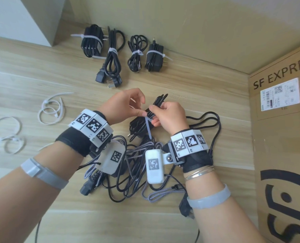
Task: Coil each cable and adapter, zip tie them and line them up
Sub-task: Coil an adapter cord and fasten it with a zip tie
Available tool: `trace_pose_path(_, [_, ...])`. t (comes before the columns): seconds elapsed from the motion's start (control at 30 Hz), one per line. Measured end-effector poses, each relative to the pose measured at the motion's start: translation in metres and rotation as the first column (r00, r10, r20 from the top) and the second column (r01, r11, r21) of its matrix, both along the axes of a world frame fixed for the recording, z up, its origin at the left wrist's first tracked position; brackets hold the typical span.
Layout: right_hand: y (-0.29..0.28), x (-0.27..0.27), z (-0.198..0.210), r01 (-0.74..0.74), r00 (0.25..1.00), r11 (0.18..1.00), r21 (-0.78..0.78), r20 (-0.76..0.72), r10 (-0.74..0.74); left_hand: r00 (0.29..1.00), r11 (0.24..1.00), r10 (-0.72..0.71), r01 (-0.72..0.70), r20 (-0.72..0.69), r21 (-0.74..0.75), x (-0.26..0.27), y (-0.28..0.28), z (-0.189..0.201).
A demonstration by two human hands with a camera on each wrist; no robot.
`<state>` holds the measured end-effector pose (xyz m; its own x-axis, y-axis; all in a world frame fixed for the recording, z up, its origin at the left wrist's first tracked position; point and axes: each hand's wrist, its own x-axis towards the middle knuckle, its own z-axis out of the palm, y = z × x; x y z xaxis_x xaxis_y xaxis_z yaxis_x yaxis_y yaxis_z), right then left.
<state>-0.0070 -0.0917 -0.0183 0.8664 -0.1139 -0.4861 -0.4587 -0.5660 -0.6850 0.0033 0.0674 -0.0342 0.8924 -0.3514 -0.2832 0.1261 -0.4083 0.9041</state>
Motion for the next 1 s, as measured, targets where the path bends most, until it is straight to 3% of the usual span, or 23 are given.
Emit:
trace_pose_path(0.07, [-0.003,-0.001,-0.002,0.003,1.0,1.0,-0.012,0.025,-0.003,1.0,0.995,-0.006,0.004,0.013,0.104,0.002,-0.002,-0.004])
trace_pose_path(0.13, [-0.004,-0.002,-0.005,0.014,0.999,1.0,-0.018,0.038,-0.013,0.994,0.974,-0.072,0.087,-0.077,0.209,0.002,-0.006,-0.007])
trace_pose_path(0.23, [-0.004,-0.004,-0.008,0.024,0.998,0.999,-0.021,0.056,-0.023,0.968,0.946,-0.138,0.192,-0.211,0.26,0.0,-0.013,-0.005])
trace_pose_path(0.33, [-0.009,-0.007,-0.009,0.068,0.996,0.996,-0.049,0.055,-0.065,0.954,0.912,-0.167,0.245,-0.248,0.328,0.003,-0.016,-0.003])
trace_pose_path(0.43, [-0.015,-0.011,-0.014,0.082,0.995,0.99,-0.114,-0.051,-0.088,0.941,0.881,-0.211,0.3,-0.265,0.365,0.005,-0.016,-0.002])
trace_pose_path(0.57, [-0.014,-0.012,-0.016,0.108,0.971,0.994,0.027,-0.218,-0.1,0.936,0.862,-0.254,0.334,-0.246,0.38,0.006,-0.018,-0.002])
trace_pose_path(0.87, [-0.02,-0.003,-0.02,0.153,0.975,0.987,0.054,-0.172,-0.142,0.969,0.863,-0.176,0.236,-0.172,0.447,0.004,-0.034,0.0])
trace_pose_path(1.0, [-0.03,0.008,-0.01,0.132,0.984,0.99,-0.046,-0.117,-0.136,0.973,0.872,-0.165,0.22,-0.16,0.437,0.014,-0.046,0.011])
